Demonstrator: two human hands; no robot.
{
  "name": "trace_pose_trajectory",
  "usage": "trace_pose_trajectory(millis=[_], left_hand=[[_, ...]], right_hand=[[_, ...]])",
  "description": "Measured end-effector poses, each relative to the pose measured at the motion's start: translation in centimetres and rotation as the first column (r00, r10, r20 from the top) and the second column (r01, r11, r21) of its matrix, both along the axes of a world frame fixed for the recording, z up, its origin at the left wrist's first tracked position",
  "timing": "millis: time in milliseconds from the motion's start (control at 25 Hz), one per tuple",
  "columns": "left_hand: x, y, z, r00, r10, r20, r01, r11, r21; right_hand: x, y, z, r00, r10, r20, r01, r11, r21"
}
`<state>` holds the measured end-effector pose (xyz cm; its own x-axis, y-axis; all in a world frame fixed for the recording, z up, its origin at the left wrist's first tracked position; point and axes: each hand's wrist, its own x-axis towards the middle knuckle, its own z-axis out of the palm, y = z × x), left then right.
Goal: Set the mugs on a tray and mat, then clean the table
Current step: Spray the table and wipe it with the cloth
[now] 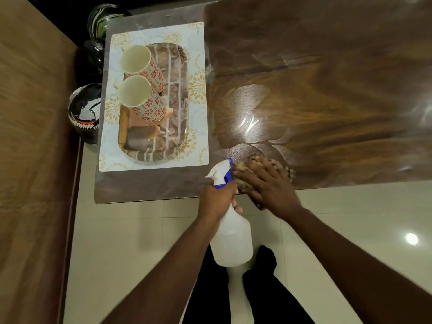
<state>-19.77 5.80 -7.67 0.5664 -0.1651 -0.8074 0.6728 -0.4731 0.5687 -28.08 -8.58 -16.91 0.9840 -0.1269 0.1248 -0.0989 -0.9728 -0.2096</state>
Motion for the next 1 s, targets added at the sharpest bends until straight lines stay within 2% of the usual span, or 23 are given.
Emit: trace_pose_trajectory(millis=[40,160,200,280,320,360,400,480,560,600,680,760,800,840,880,920,960,1000], left_hand=[[0.1,0.8,-0.1,1.000,-0.001,-0.007,0.001,1.000,0.008],[0.3,2.6,0.1,1.000,0.015,0.009,-0.015,1.000,0.018],[0.4,3.1,0.1,0.999,0.028,0.017,-0.029,0.999,0.015],[0.7,3.9,0.1,0.998,0.058,0.025,-0.058,0.998,-0.001],[1.1,4.1,0.1,0.998,0.062,0.014,-0.061,0.998,-0.008],[1.5,4.3,0.3,0.998,0.056,-0.003,-0.056,0.998,-0.015],[2.0,4.3,0.5,0.999,0.037,-0.018,-0.037,0.999,-0.021],[3.0,3.6,0.6,1.000,-0.014,-0.010,0.014,0.999,-0.030],[4.2,2.5,0.4,0.999,-0.048,0.026,0.049,0.998,-0.036],[4.8,2.0,0.2,0.997,-0.058,0.049,0.061,0.997,-0.047],[5.9,1.3,0.2,0.994,-0.060,0.096,0.064,0.997,-0.042],[7.4,0.9,0.6,0.996,-0.031,0.085,0.037,0.997,-0.070],[8.2,0.8,1.0,0.998,-0.019,0.058,0.025,0.995,-0.096],[9.1,0.5,1.3,0.999,-0.029,0.032,0.032,0.993,-0.113],[10.2,0.0,1.7,0.998,-0.053,0.020,0.055,0.991,-0.124],[10.8,-0.5,2.0,0.997,-0.075,0.025,0.077,0.989,-0.129],[11.4,-1.1,2.4,0.996,-0.078,0.042,0.083,0.987,-0.139],[12.1,-1.9,2.8,0.995,-0.073,0.061,0.082,0.985,-0.149]], right_hand=[[-0.6,-0.8,0.2,1.000,-0.016,0.012,0.016,1.000,-0.014],[1.0,0.4,0.6,0.944,-0.328,0.014,0.327,0.944,0.050],[2.0,1.9,0.5,0.948,-0.317,0.017,0.315,0.946,0.072],[1.8,4.3,0.3,1.000,-0.024,0.008,0.024,0.998,0.053],[0.7,4.2,0.5,0.993,0.120,-0.010,-0.120,0.992,0.028],[-0.3,3.3,0.9,0.983,0.184,-0.021,-0.184,0.983,0.009],[-1.0,2.2,1.3,0.988,0.154,-0.024,-0.154,0.988,0.011],[-0.2,2.0,1.7,0.998,-0.058,-0.026,0.059,0.997,0.042],[3.6,4.4,1.2,0.963,-0.270,-0.020,0.271,0.955,0.122],[5.4,5.9,1.1,0.950,-0.312,0.009,0.307,0.939,0.157],[6.4,6.7,0.6,0.978,-0.209,0.014,0.204,0.968,0.149],[4.7,4.0,0.2,1.000,0.009,-0.026,-0.009,1.000,0.012],[4.3,2.0,0.2,0.998,0.022,-0.054,-0.024,0.999,-0.036],[5.0,0.3,0.2,0.993,-0.083,-0.087,0.079,0.996,-0.051],[6.8,-1.0,0.5,0.945,-0.305,-0.117,0.304,0.952,-0.026],[9.0,-1.4,0.8,0.858,-0.504,-0.103,0.508,0.862,0.013],[10.9,-0.8,1.1,0.821,-0.562,-0.102,0.569,0.821,0.050],[12.2,0.2,1.5,0.851,-0.515,-0.098,0.520,0.853,0.036]])
